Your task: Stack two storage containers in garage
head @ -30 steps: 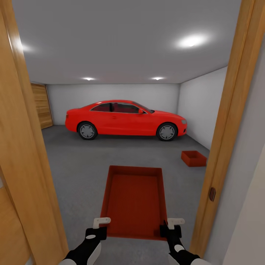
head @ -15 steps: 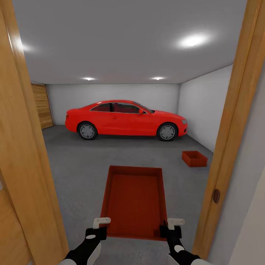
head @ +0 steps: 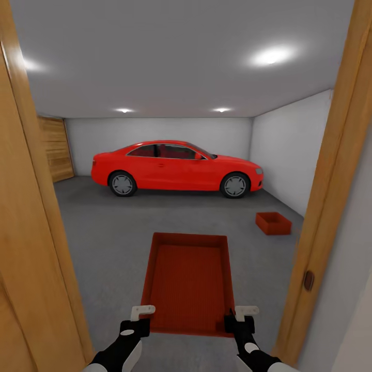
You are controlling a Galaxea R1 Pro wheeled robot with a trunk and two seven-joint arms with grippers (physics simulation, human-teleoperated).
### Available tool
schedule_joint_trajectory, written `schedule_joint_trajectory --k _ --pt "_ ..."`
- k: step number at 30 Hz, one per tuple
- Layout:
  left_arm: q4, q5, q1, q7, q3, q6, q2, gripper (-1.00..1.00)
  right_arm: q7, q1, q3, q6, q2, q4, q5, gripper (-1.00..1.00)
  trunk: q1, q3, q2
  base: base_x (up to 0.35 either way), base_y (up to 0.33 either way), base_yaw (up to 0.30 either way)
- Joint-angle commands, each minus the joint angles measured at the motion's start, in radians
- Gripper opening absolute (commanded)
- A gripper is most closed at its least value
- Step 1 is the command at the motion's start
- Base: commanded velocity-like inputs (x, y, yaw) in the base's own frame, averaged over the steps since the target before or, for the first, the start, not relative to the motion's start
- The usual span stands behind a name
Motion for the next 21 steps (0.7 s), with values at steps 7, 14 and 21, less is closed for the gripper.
schedule_joint_trajectory --k 7,14,21 --pt "0.003 0.015 0.0 0.009 -0.008 0.004 0.001 -1.0 -0.007 -0.002 0.013 -0.039 0.0 -0.001 0.002 -1.0 0.001 -0.001 -0.001 0.295 0.0 0.0" --pt "0.004 0.008 0.0 0.004 -0.003 0.002 0.002 -1.0 -0.008 -0.002 0.01 -0.007 0.006 -0.001 0.002 -1.0 0.001 -0.002 -0.001 0.274 0.0 0.0" --pt "0.004 0.004 0.0 0.003 -0.003 -0.001 0.001 -1.0 -0.012 -0.002 0.189 -0.03 0.004 0.02 -0.197 -1.0 0.001 -0.002 -0.001 0.04 0.0 0.0"
